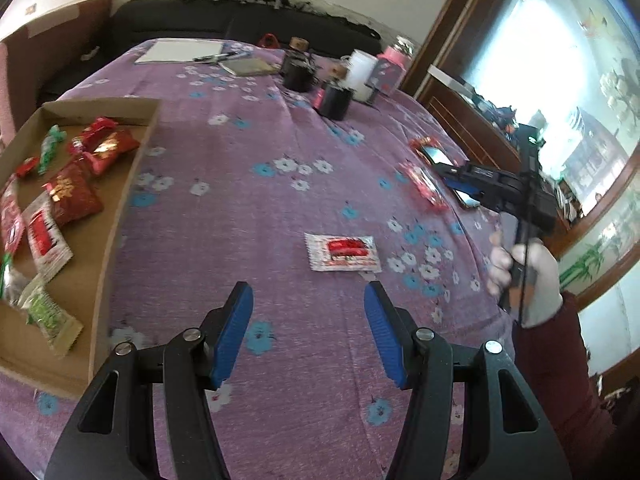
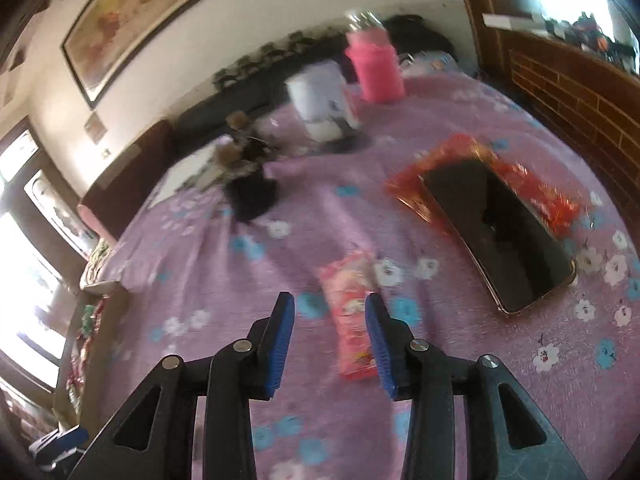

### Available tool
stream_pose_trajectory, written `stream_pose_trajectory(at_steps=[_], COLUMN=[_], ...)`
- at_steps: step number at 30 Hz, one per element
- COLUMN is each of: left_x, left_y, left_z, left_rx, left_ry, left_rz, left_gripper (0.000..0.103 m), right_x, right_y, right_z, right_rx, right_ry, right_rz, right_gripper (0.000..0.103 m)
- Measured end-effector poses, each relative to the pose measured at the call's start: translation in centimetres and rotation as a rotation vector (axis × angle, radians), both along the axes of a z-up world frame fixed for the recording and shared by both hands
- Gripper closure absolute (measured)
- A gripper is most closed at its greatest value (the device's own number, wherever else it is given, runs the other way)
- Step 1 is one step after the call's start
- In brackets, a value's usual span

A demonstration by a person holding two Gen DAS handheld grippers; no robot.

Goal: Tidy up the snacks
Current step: 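Grasp a white-and-red packet with the left tool while the right tool grasps a pink character candy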

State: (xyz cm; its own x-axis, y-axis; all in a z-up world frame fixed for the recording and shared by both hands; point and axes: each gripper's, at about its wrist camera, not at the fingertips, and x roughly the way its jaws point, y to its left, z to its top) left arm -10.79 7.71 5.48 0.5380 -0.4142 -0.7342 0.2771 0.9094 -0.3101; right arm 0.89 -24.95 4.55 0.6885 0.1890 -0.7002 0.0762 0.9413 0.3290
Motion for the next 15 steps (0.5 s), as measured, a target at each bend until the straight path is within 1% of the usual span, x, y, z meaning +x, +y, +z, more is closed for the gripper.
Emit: stream_pose_trajectory(at_steps=[2,5,6,8,9,10,11,13,15], left_x=[0.1,0.5,0.8,1.6,2.0,2.3,2.6,2.8,3.1], left_y=[-1.0,-3.2,-4.0,-5.6,-6.2,-6.9,-7.7,-8.7,-9.7], left_z=[0.2,0.6,0.7,0.4,0.2,-0.1,-0.4,-0.8,-1.2], left_rx=[0.038,0.142,0.175,0.235,0.255,0.269,0.288,0.331,0.353], left_ry=[-0.027,-0.105,-0.136,-0.173,-0.175,-0.178,-0.187,-0.212,-0.22], left_rz=[-0.04,-0.135,-0.185,-0.266,-0.293,-0.328,-0.368,-0.411,-0.472], left_gripper=[0.046,0.046,0.046,0.047,0.047,0.047,0.047,0.047,0.047], right_x=[0.8,1.6,1.8,2.2,1.9,1.9,1.8,1.4,0.9], right_y=[0.0,0.4,0.6,1.0,1.3,1.7,2.0,2.9,3.9], right_z=[-0.9,-2.3,-2.5,-2.7,-2.7,-2.6,-2.7,-2.7,-2.6], right_rx=[-0.021,-0.054,-0.064,-0.084,-0.094,-0.097,-0.091,-0.094,-0.097], right_ry=[0.016,0.041,0.048,0.05,0.048,0.052,0.057,0.058,0.062], right_rz=[-0.005,0.022,0.032,0.045,0.058,0.084,0.106,0.143,0.178], right_gripper=[0.063,0.063,0.062,0.06,0.062,0.072,0.073,0.074,0.074])
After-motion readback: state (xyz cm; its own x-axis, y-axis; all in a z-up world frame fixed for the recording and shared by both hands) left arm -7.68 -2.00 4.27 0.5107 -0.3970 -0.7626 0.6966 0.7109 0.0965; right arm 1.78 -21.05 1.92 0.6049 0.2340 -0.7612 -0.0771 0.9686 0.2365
